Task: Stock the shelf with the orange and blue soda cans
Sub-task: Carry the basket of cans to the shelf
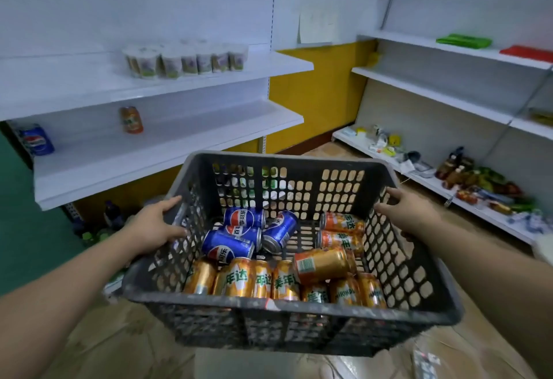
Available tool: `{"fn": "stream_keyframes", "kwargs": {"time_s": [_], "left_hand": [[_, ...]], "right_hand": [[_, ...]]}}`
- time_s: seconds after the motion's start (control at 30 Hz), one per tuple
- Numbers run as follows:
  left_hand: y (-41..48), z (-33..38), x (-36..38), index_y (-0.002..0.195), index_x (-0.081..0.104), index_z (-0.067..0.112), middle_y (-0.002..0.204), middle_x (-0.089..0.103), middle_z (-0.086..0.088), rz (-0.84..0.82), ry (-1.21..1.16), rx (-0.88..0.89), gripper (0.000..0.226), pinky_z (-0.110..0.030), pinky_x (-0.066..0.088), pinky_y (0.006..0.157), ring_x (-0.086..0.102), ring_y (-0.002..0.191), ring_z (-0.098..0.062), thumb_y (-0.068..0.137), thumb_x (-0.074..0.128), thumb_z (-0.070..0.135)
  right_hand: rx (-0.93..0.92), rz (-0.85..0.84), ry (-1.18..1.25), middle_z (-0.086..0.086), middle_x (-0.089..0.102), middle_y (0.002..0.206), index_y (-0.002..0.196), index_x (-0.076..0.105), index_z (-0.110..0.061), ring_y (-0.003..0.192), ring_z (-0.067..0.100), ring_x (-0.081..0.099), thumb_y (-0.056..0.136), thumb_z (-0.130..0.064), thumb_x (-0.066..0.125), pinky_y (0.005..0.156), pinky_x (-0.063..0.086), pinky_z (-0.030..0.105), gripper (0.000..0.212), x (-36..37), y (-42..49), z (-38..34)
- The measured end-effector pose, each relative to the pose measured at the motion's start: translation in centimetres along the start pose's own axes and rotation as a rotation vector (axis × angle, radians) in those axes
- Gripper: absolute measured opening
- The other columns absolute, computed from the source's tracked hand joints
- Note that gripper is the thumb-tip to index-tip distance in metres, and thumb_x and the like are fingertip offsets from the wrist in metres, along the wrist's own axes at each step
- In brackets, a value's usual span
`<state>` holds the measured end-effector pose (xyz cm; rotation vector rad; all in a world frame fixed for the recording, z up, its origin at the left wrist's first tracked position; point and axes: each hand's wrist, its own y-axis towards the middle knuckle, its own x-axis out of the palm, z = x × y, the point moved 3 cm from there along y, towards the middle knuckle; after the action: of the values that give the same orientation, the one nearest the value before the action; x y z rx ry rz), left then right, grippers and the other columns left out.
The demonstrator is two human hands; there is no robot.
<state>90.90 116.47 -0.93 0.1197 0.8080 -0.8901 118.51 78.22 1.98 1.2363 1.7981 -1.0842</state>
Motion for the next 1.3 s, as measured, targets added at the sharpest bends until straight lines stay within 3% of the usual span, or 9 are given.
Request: {"fn": "stream_keyframes", "kwargs": {"time_s": [0.23,0.37,0.47,0.6,0.7,0.9,1.1,1.23,1.3], "left_hand": [[11.8,1.5,0.3,0.148,0.032,0.029,0.132,0.052,-0.014,-0.045,0.022,0.060,0.085,-0.025,0.046,0.059,0.056,0.078,-0.010,0.078,0.076,0.010],[20.0,1.2,-0.9,0.148,0.031,0.031,0.129,0.054,-0.014,-0.132,0.051,0.117,0.086,-0.025,0.047,0.057,0.060,0.079,-0.015,0.078,0.077,0.011],[26.4,1.2,-2.5,0.148,0.033,0.030,0.126,0.059,-0.015,-0.208,0.096,0.190,0.089,-0.034,0.053,0.074,0.064,0.088,-0.023,0.074,0.080,0.013],[32.5,2.8,-3.5,0.149,0.032,0.025,0.142,0.049,-0.014,-0.267,0.138,0.274,0.089,-0.033,0.043,0.094,0.056,0.116,-0.029,0.075,0.080,0.013],[35.8,4.5,-2.8,0.149,0.032,0.024,0.143,0.047,-0.012,-0.281,0.136,0.284,0.088,-0.031,0.046,0.089,0.057,0.108,-0.024,0.076,0.079,0.011],[41.5,6.6,2.7,0.148,0.033,0.024,0.145,0.045,-0.012,-0.247,0.150,0.234,0.088,-0.033,0.046,0.090,0.057,0.108,-0.025,0.075,0.080,0.013],[45.8,8.1,9.2,0.149,0.030,0.031,0.147,0.042,-0.008,-0.213,0.113,0.116,0.090,-0.033,0.049,0.083,0.057,0.099,-0.020,0.076,0.079,0.016],[50.8,8.7,12.4,0.150,0.028,0.032,0.144,0.046,-0.009,-0.286,0.116,0.121,0.089,-0.032,0.051,0.067,0.060,0.082,-0.022,0.078,0.078,0.016],[52.6,8.7,13.0,0.150,0.028,0.031,0.144,0.045,-0.008,-0.282,0.098,0.160,0.089,-0.034,0.051,0.081,0.058,0.097,-0.023,0.079,0.078,0.016]], "right_hand": [[0.116,0.051,0.023,0.008,0.058,0.114,0.144,0.033,-0.040,0.076,0.020,0.067,0.089,-0.048,0.060,0.058,0.060,0.033,0.063,0.6,6.7,-3.4],[0.231,0.122,0.048,0.008,0.058,0.107,0.144,0.034,-0.040,0.075,0.020,0.067,0.089,-0.046,0.060,0.055,0.058,0.032,0.061,2.7,9.1,-6.6],[0.310,0.161,0.070,0.009,0.057,0.116,0.144,0.035,-0.039,0.077,0.020,0.065,0.090,-0.046,0.060,0.051,0.055,0.030,0.061,4.2,10.2,-8.9],[0.358,0.190,0.094,0.010,0.055,0.131,0.146,0.034,-0.038,0.085,0.020,0.063,0.088,-0.048,0.060,0.059,0.053,0.033,0.064,4.5,12.2,-10.8],[0.379,0.187,0.083,0.010,0.054,0.135,0.146,0.034,-0.037,0.094,0.022,0.061,0.089,-0.048,0.059,0.064,0.052,0.033,0.063,4.1,14.9,-11.3],[0.364,0.178,0.071,0.011,0.058,0.125,0.145,0.033,-0.039,0.079,0.020,0.064,0.088,-0.048,0.061,0.057,0.056,0.034,0.064,3.8,24.2,-9.3],[0.294,0.064,0.087,0.010,0.059,0.126,0.146,0.032,-0.040,0.094,0.024,0.065,0.087,-0.049,0.062,0.076,0.059,0.045,0.067,3.9,34.6,-6.2],[0.343,0.069,0.126,0.009,0.058,0.131,0.146,0.030,-0.042,0.098,0.025,0.064,0.087,-0.052,0.059,0.080,0.058,0.045,0.066,5.5,38.3,-5.7],[0.365,0.106,0.129,0.008,0.056,0.134,0.146,0.030,-0.044,0.104,0.027,0.063,0.087,-0.054,0.058,0.082,0.057,0.045,0.065,5.9,38.9,-5.6]]}}
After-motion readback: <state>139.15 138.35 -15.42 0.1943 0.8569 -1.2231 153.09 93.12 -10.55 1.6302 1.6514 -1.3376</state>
